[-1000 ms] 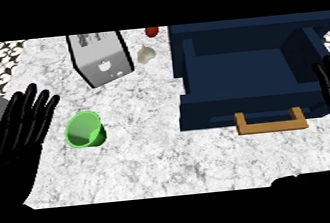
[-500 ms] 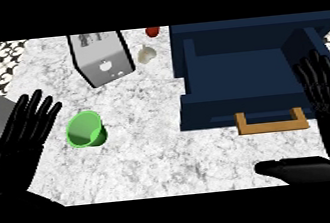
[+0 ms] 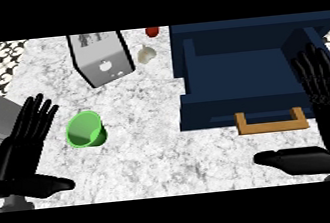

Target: Pick up the cup, place it into the drawer and close the drawer

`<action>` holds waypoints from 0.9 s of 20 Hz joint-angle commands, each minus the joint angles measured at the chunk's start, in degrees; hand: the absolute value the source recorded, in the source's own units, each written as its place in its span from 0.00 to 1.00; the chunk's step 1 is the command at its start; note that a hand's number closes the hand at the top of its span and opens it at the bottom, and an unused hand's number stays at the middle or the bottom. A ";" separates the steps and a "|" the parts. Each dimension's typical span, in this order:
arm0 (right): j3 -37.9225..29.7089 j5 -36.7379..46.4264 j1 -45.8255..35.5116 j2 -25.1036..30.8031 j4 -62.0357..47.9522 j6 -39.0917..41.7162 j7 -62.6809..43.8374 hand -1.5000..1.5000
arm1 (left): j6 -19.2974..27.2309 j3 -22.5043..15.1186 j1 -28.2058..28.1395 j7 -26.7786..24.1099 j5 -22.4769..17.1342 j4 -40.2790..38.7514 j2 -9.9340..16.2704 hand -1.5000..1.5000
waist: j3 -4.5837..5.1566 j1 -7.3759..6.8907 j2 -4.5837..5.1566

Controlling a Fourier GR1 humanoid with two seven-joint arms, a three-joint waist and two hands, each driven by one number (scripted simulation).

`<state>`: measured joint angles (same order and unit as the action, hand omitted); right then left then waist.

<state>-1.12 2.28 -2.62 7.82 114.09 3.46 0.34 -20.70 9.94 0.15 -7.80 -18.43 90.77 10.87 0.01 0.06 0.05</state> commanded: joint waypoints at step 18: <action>-3.11 -1.02 -1.23 -0.17 -3.07 2.80 1.27 0.00 | -3.52 6.18 12.59 -31.53 13.60 -50.83 7.02 0.00 | 0.02 0.14 0.04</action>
<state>-3.64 0.82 -3.05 7.90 113.97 6.15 0.43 -21.06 14.57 11.77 -34.59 -4.49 46.51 15.35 0.06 0.37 0.08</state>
